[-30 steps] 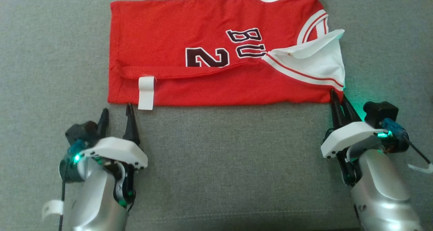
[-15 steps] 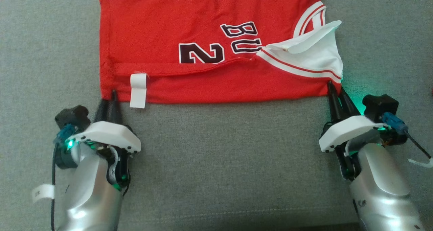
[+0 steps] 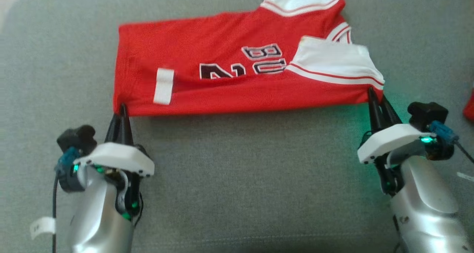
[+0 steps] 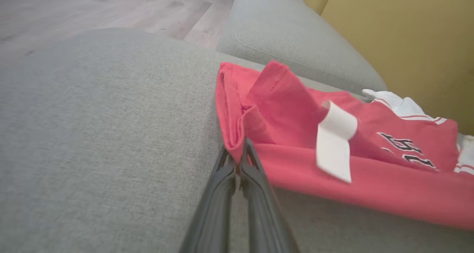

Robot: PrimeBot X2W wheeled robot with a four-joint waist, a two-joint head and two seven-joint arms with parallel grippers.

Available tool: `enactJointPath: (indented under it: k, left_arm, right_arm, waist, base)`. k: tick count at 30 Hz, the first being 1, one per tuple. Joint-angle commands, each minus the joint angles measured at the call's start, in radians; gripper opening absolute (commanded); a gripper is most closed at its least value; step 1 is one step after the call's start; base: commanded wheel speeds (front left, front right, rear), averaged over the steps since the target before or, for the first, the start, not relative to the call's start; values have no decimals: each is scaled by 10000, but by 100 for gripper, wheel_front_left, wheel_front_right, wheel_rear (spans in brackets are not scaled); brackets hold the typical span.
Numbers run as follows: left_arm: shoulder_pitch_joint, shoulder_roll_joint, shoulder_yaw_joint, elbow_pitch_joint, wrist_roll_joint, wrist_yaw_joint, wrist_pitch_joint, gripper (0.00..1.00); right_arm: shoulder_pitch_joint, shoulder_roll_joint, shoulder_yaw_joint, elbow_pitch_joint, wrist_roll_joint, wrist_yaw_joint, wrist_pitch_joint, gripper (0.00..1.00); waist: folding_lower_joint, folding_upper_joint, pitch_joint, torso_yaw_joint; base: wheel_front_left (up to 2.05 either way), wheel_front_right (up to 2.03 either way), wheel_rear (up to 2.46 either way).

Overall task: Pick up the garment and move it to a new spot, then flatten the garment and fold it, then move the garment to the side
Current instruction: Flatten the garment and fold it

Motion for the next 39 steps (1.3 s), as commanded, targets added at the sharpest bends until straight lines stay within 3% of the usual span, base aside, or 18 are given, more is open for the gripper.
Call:
enactJointPath:
  k: [1,13,14,15,16,22,27,39]
  left_arm:
    - [192,206,398,-428,15,49,-55,0]
    - [2081,206,-452,-345,-473,297,-55,0]
    - [2149,206,-527,-331,-466,338,-55,24]
    - [2173,206,-596,-340,-445,353,-55,85]
    - [2158,206,-646,-345,-442,363,-55,100]
    - [1311,239,-546,-615,294,378,-55,100]
    - [-268,705,-614,-127,736,99,85,100]
    - [-3604,2268,-1141,2028,837,-1094,2747,100]
  right_arm:
    - [-178,-195,162,-354,169,63,131,0]
    - [1910,-375,289,-1555,920,63,1339,0]
    - [2107,-353,233,-1675,958,63,1418,0]
    - [2259,-356,184,-1784,920,63,1482,43]
    - [2365,-366,153,-1895,856,63,1523,100]
    - [2157,-264,-135,-2701,512,63,1407,100]
    - [1415,-187,19,-3098,291,63,1554,100]
    - [-681,-121,1347,-3181,181,63,1792,100]
  waist:
    - [0,0,-661,131]
    - [0,0,-1496,265]
    - [0,0,-1444,256]
    - [0,0,-1379,250]
    - [0,0,-1316,252]
    - [0,0,-925,254]
    - [0,0,-597,239]
    - [0,0,755,-56]
  base:
    - [0,0,0]
    - [0,0,0]
    - [0,0,0]
    - [0,0,0]
    - [0,0,0]
    - [0,0,0]
    - [0,0,0]
    - [0,0,0]
